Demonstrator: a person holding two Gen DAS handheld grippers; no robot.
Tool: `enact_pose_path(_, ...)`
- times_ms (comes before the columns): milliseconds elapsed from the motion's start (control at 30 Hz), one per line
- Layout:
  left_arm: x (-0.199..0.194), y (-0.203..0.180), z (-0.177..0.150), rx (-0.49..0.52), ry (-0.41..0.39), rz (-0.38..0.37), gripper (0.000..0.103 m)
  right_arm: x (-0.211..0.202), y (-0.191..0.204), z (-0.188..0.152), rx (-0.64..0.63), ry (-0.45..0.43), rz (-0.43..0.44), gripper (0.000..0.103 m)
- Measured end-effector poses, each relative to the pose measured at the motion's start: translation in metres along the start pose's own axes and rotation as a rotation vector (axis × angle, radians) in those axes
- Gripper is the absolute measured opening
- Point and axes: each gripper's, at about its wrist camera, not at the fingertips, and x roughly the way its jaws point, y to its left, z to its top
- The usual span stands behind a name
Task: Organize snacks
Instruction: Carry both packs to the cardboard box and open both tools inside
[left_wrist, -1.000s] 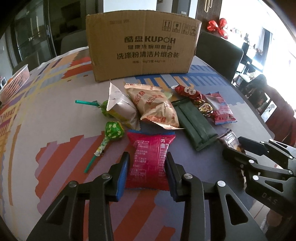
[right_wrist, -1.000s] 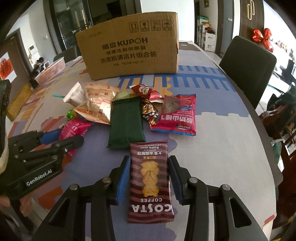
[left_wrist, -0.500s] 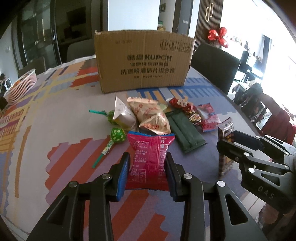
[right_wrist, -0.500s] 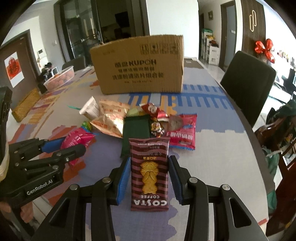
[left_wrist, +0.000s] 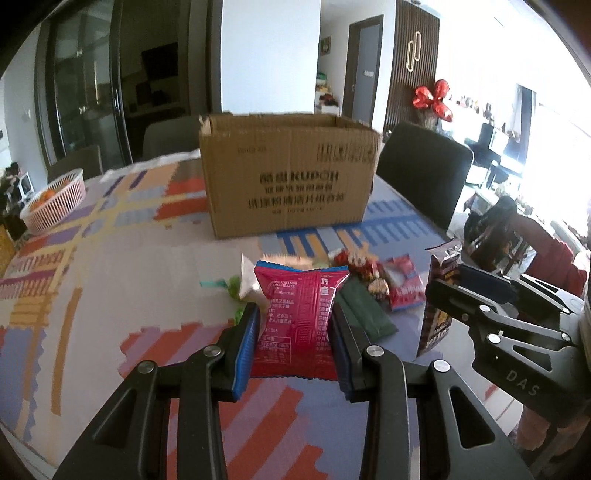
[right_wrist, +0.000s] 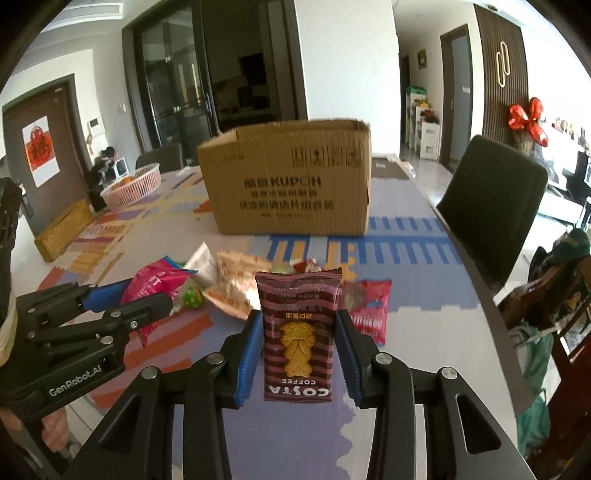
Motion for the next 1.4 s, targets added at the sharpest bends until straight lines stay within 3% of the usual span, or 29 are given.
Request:
enact_pose_path(333, -0.007, 0.008, 0.055, 0.015, -0.110, 0.020, 0.037, -0.004, -0.002, 0.049, -0.008, -0.116, 0.008, 0.040)
enact_pose_path(633, -0.002, 0.020, 0.110, 0.032, -0.159, 0.040, 0.037, -0.003, 0.001, 0.103, -0.053, -0.213, -0.025, 0.040)
enact_pose_path(933, 0.014, 0.036, 0.161, 0.034, -0.147, 0.025, 0.037, 0.011, 0.001, 0.160, -0.083, -0.242, -0.016, 0.040)
enact_pose_path(1400, 0.054, 0.055, 0.218, 0.023, -0.082, 0.042, 0.037, 0.056, -0.013, 0.227, -0.083, -0.193, 0.009, 0.040)
